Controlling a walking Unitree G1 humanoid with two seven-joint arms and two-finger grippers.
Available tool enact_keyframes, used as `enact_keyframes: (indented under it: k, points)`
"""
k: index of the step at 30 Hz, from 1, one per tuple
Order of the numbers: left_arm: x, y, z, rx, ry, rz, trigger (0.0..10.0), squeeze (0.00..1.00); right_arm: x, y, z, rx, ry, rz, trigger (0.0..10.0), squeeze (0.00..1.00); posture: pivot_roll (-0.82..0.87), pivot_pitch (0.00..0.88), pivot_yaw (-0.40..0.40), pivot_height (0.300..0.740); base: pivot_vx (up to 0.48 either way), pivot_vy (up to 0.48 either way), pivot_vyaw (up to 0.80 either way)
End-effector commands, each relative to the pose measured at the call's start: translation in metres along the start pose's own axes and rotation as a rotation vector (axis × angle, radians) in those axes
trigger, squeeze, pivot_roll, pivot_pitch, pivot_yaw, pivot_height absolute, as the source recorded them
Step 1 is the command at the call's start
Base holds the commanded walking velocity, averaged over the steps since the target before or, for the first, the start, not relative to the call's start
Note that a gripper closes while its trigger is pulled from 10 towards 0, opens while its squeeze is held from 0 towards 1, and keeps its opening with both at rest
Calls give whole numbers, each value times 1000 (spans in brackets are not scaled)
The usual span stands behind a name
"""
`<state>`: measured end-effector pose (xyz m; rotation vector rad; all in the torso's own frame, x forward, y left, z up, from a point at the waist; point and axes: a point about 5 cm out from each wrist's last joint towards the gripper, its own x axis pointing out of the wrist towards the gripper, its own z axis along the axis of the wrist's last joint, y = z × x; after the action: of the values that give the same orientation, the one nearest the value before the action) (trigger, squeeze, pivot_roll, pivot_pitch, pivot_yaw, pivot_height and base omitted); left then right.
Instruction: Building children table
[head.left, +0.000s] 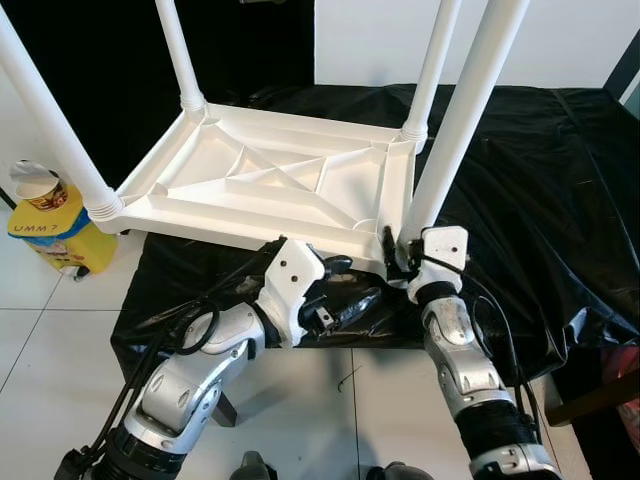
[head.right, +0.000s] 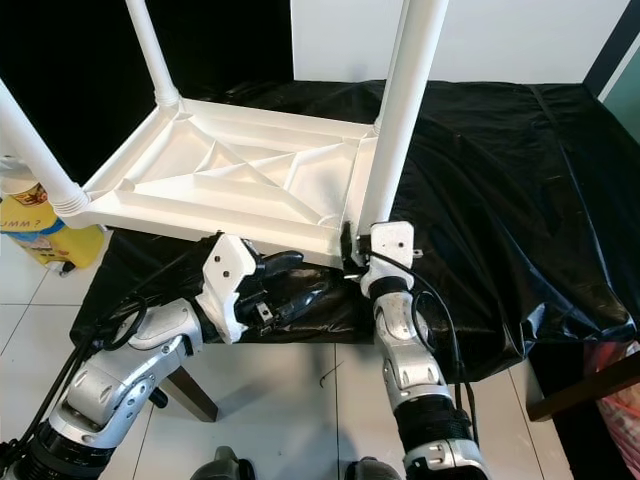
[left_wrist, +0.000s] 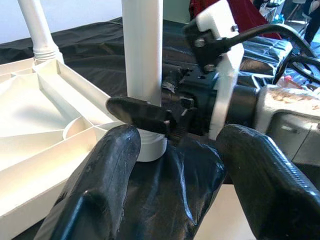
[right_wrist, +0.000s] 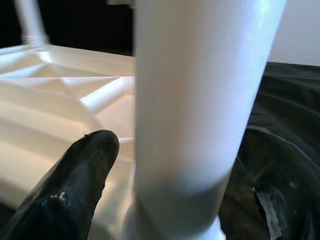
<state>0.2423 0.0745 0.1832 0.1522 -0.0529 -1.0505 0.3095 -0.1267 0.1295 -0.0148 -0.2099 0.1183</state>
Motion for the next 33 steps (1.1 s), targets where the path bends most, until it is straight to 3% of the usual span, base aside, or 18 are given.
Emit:
enact_keyframes:
  k: [1,6,13,23,33]
  points:
    - [0,-4,1,-1,-8,-62,10000,0,-3,-3,0,22,-2,41,10000,0,-1,57,-12,740,0,0,0]
    - [0,-6,-2,20,5,-83,10000,0,-7,-21,5,-16,-1,228,10000,0,-5,60,-21,740,0,0,0]
    - [1,-6,-8,71,33,-69,10000,0,-2,-27,6,-42,22,360,10000,0,4,57,-29,740,0,0,0]
    - [3,-8,-15,115,66,-51,10000,0,13,-15,0,-37,62,503,10000,0,20,58,-31,740,0,0,0]
    - [4,-8,-15,123,64,-46,10000,0,30,-6,0,-60,78,559,10000,0,24,65,-28,740,0,0,0]
